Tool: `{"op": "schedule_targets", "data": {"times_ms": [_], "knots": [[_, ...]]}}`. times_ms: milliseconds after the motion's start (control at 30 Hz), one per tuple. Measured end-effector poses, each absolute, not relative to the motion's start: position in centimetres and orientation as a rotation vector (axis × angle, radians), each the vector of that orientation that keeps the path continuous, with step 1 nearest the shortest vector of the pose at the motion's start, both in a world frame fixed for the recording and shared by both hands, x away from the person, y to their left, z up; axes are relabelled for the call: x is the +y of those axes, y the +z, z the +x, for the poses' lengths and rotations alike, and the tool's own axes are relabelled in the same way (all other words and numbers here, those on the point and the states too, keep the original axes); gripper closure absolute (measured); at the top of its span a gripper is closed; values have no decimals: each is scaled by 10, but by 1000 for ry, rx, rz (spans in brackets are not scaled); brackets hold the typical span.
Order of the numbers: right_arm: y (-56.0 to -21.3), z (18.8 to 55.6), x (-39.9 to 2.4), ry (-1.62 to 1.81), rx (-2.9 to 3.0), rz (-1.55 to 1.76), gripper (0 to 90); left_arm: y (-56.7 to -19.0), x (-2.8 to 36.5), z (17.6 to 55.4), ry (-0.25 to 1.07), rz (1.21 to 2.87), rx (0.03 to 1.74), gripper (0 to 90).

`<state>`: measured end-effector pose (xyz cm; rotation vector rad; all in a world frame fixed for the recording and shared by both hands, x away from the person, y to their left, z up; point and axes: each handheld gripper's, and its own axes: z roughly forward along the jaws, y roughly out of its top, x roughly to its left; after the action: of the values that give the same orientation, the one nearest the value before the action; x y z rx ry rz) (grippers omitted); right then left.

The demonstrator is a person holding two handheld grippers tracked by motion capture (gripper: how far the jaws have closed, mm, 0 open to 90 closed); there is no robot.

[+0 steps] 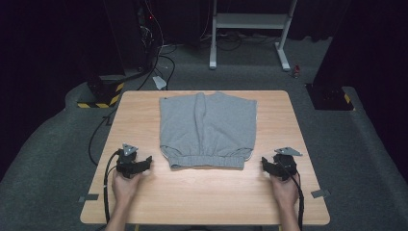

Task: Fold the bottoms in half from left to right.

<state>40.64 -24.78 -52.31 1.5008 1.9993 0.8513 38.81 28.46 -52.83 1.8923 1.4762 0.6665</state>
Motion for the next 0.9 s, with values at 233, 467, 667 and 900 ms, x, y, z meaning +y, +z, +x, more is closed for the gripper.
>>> {"op": "schedule_targets", "data": {"times_ms": [233,467,667,900], "knots": [[-523,406,-248,851,2000,1500,336,-528,285,388,664,1894,1475,258],[-523,406,-248,846,1995,1508,312,-528,284,388,662,1899,1468,242],[-523,406,-248,846,1998,1504,310,-529,284,388,656,1905,1461,226],[-523,406,-248,848,2002,1505,307,-529,284,388,657,1904,1461,230]]}}
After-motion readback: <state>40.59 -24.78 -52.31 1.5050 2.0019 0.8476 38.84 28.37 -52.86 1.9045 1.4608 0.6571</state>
